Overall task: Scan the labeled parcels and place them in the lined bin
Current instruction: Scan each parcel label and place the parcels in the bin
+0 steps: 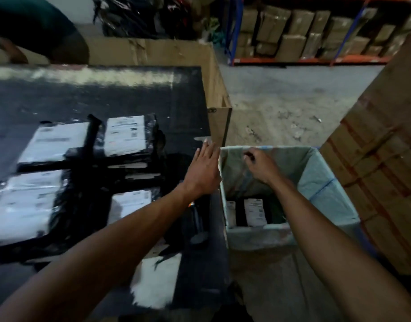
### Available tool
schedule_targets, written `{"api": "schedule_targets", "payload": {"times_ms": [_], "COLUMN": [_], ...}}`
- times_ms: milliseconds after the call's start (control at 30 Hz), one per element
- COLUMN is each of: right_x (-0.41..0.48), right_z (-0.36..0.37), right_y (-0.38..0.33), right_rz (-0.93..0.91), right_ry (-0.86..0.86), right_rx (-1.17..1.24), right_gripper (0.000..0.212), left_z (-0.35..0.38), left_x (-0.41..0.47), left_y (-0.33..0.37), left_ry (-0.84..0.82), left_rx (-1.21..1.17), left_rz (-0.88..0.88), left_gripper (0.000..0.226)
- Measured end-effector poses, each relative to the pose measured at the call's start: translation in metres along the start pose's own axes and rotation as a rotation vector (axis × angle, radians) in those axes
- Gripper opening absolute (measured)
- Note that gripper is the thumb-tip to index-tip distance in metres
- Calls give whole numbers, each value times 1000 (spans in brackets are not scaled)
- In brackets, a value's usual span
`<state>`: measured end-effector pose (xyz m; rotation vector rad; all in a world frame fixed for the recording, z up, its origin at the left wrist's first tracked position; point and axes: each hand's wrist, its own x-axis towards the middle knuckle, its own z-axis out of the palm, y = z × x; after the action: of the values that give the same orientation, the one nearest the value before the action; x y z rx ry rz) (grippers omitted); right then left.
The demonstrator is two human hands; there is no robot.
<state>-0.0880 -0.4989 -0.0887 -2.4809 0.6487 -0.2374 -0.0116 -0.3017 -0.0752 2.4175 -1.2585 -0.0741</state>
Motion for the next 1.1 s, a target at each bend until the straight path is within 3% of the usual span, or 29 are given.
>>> {"api": "schedule_targets", "payload": {"times_ms": [133, 267, 333, 433, 533, 667, 767, 933, 1033, 1100], "right_x": [-41, -80, -94, -113, -128, -137, -147, -167, -174, -174], "right_z": [6, 39, 61, 93, 120, 138, 134, 111, 98, 90], "right_y": [-72, -142, -165, -188, -202, -217, -220, -228, -213, -200], "right_rz": [-136, -179, -145, -35, 106, 249, 318, 87, -13, -15], "right_ry": [187, 109, -55, -359, -431, -406, -333, -71, -6, -62], "right_rx": [13, 29, -42, -179, -67, 153, 279, 138, 297, 419], "right_gripper": [25, 30, 31, 42, 55, 67, 70, 60, 47, 34], "left_z": [-47, -55, -51, -39, -22, -15, -24, -46, -60, -64], "left_x": [-74, -152, -178, -201, -213, -223, -228, -227, -211, -204], "left_y": [-28, -70, -86, -107, -120, -120, -120, -104, -101, -99], "left_ry": [173, 346, 314, 117, 19, 65, 167, 358, 548, 503], "left_rx": [-225, -285, -294, -286, -276, -369, -535, -1046, -1170, -1239], "left_rz": [16, -223, -338, -448, -439, -440, -479, -451, -561, -641], "left_gripper": [56, 56, 62, 68, 74, 74, 56, 68, 62, 49]}}
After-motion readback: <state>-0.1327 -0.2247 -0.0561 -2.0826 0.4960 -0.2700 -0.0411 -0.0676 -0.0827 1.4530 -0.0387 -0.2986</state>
